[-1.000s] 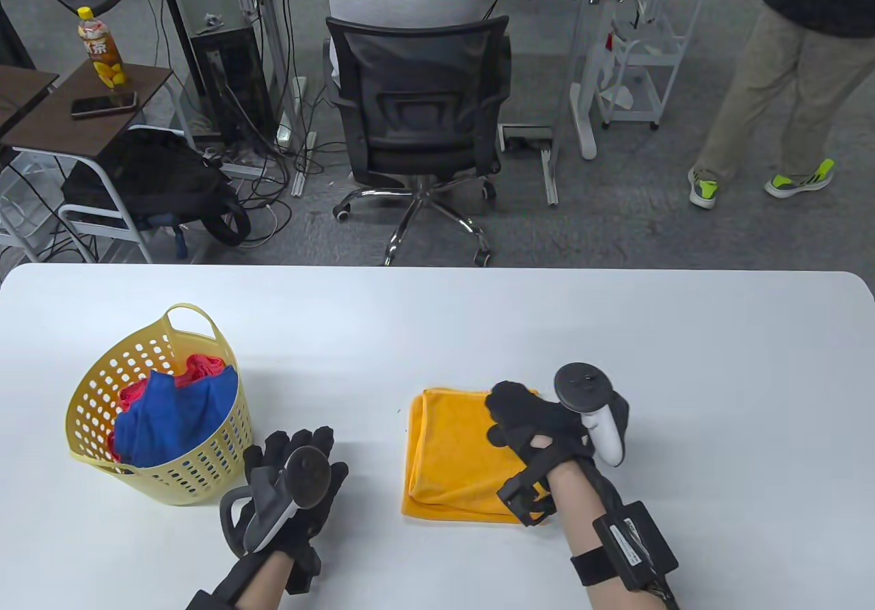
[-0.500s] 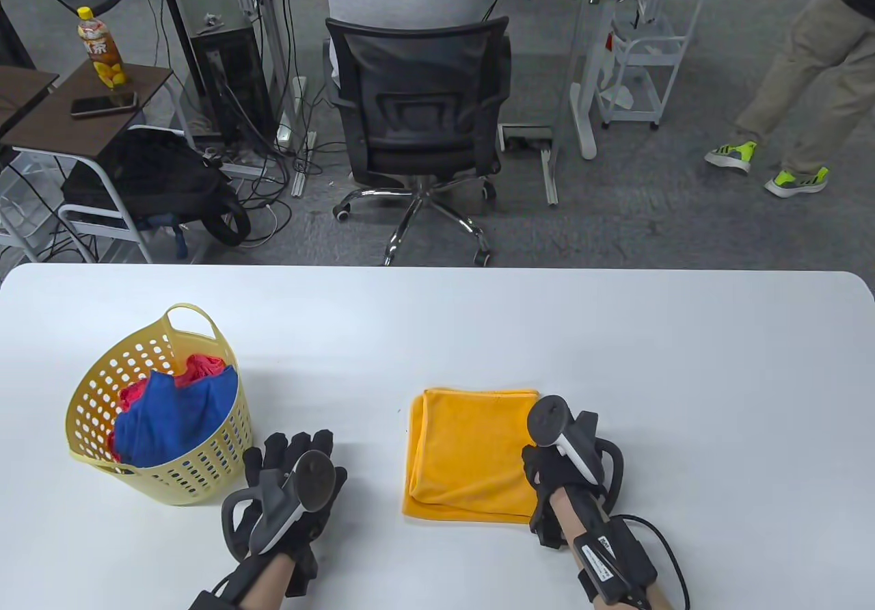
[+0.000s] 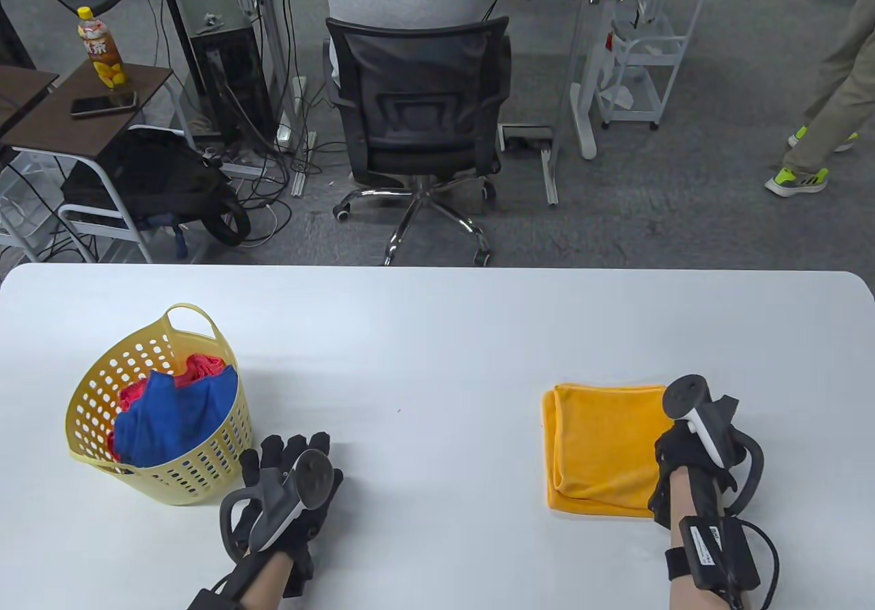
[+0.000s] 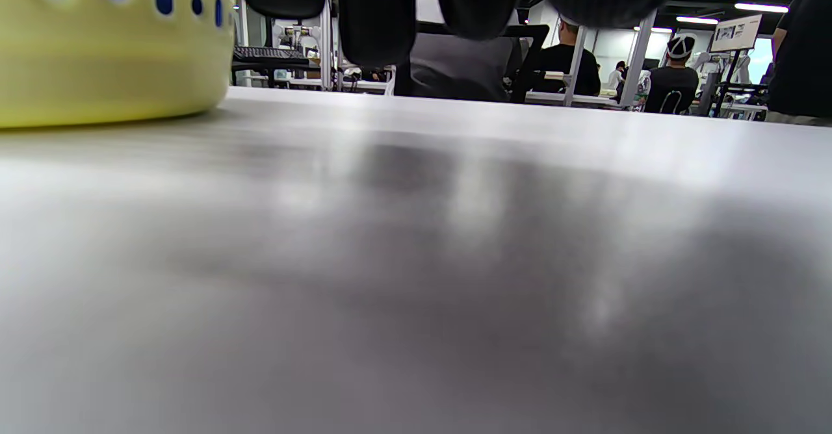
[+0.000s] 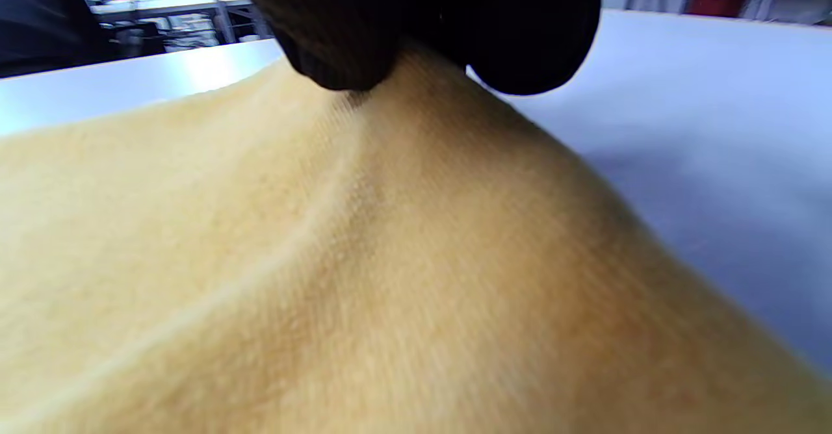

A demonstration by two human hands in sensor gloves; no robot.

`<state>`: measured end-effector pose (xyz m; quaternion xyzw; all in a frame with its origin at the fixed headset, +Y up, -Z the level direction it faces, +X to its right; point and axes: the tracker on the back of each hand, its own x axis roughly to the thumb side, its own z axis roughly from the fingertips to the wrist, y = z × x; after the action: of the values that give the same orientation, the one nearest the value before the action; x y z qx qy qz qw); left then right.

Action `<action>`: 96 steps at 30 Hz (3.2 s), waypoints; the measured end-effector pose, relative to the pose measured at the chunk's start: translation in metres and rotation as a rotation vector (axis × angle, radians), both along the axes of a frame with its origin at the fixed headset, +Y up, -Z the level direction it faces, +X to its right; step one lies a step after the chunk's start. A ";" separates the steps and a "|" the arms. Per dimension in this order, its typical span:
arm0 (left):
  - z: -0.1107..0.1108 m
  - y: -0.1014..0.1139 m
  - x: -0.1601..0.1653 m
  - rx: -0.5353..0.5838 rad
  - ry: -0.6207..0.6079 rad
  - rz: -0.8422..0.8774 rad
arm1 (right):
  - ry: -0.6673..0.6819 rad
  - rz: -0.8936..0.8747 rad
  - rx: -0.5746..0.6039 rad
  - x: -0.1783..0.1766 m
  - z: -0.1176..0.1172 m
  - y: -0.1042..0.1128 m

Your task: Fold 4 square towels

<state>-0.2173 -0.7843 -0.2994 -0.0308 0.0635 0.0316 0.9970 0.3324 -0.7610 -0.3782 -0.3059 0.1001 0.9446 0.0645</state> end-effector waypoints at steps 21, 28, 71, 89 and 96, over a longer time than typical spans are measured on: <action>0.032 0.207 -0.061 0.348 0.265 0.033 | 0.407 -0.418 0.440 -0.075 0.002 0.048; -0.040 0.197 -0.113 -0.081 0.525 -0.287 | 0.516 -0.534 0.570 -0.077 0.013 0.074; 0.079 0.441 0.033 1.023 -0.083 0.197 | 0.622 -0.675 0.716 -0.088 0.038 0.112; -0.007 0.270 0.106 0.633 -0.295 0.249 | 0.600 -0.699 0.724 -0.079 0.039 0.115; -0.012 0.082 0.096 -0.067 -0.354 0.131 | 0.603 -0.638 0.691 -0.086 0.037 0.111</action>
<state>-0.1212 -0.7028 -0.3118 -0.0734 -0.1142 0.0884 0.9868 0.2460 -0.6502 -0.3415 0.0621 -0.1137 0.9018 0.4123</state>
